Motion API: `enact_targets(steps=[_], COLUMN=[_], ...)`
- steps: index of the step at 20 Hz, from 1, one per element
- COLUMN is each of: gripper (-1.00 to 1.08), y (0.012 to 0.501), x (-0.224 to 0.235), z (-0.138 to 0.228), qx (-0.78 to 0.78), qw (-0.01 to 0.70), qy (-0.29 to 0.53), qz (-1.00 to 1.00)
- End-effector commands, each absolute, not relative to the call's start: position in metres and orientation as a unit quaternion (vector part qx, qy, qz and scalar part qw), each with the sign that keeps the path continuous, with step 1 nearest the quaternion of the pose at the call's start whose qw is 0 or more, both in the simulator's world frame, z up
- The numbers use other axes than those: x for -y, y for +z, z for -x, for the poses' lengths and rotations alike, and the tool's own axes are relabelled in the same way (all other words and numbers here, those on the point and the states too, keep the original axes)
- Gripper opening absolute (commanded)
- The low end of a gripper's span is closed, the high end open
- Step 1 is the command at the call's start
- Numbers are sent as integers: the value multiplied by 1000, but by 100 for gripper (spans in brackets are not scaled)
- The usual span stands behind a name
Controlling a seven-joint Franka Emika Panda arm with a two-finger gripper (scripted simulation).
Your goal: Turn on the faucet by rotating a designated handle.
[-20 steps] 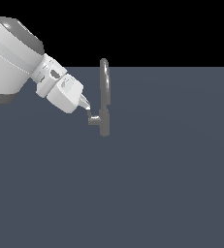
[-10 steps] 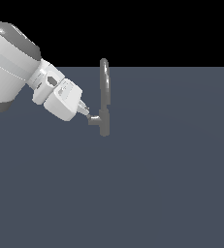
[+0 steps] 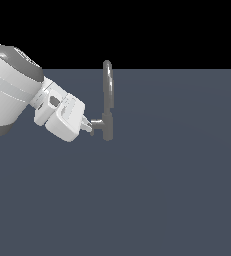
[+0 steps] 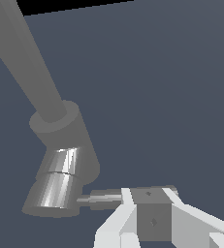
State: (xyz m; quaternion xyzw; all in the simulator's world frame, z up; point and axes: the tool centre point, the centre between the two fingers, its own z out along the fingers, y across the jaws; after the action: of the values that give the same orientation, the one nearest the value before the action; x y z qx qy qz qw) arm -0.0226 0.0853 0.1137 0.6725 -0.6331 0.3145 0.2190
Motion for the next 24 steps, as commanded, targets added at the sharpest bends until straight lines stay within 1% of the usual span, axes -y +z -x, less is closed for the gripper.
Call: enact_targets(steps=[1, 12, 13, 14, 24], gripper=[-100, -100, -100, -100, -100], y=[110, 50, 50, 79, 47], x=[-84, -76, -76, -90, -85], z=[23, 18, 18, 7, -11], qx=[633, 636, 636, 634, 635], qw=[220, 232, 232, 211, 223], qy=[316, 308, 308, 323, 315], qz=[-672, -668, -668, -670, -669])
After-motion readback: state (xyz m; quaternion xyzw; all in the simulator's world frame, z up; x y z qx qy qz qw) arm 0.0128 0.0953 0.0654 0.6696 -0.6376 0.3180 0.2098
